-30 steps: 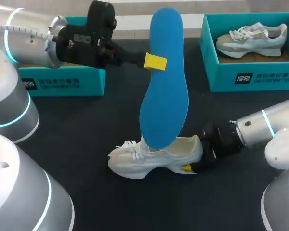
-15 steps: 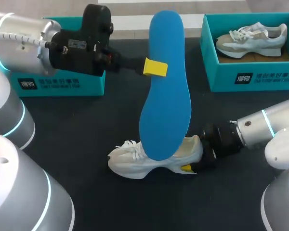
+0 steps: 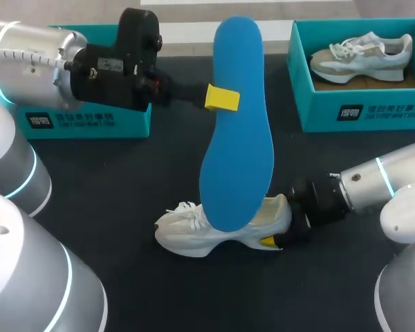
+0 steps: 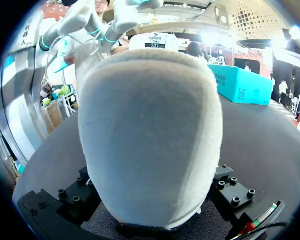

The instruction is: Take the shoe out of the shoebox, open the shoe tongue, remove and reinsert the insole, then place the shoe into the shoebox

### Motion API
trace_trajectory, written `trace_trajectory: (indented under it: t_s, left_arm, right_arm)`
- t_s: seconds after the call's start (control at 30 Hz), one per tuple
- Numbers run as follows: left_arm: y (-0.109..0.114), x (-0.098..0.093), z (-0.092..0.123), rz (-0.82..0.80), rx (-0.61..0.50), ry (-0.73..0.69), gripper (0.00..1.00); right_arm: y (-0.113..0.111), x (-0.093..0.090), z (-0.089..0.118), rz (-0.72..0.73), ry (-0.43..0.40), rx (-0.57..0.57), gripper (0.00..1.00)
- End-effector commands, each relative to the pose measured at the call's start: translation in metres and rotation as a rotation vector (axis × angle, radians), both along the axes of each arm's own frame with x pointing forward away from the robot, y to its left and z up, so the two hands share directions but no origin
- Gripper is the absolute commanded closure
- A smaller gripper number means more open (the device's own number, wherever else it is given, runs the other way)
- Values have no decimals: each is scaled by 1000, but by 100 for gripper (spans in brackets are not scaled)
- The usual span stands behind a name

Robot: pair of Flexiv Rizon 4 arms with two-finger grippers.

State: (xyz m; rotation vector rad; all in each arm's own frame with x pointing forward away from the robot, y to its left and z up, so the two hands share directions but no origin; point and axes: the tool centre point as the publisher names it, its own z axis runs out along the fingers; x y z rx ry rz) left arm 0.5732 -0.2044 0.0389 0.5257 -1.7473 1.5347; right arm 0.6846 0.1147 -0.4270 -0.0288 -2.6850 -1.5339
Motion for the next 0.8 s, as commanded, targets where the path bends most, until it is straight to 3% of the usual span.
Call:
trace_trajectory:
  t_s: [0.03,0.77,0.8]
  left_arm:
    - [-1,0,-1,0,0,1,100]
    - [-1,0,-1,0,0,1,100]
    - [-1,0,-1,0,0,1,100]
  right_arm:
    - [-2,-2,-9,0,1,-3,100]
    - [-2,-2,-9,0,1,-3,100]
    - [-2,-2,-9,0,1,-3,75]
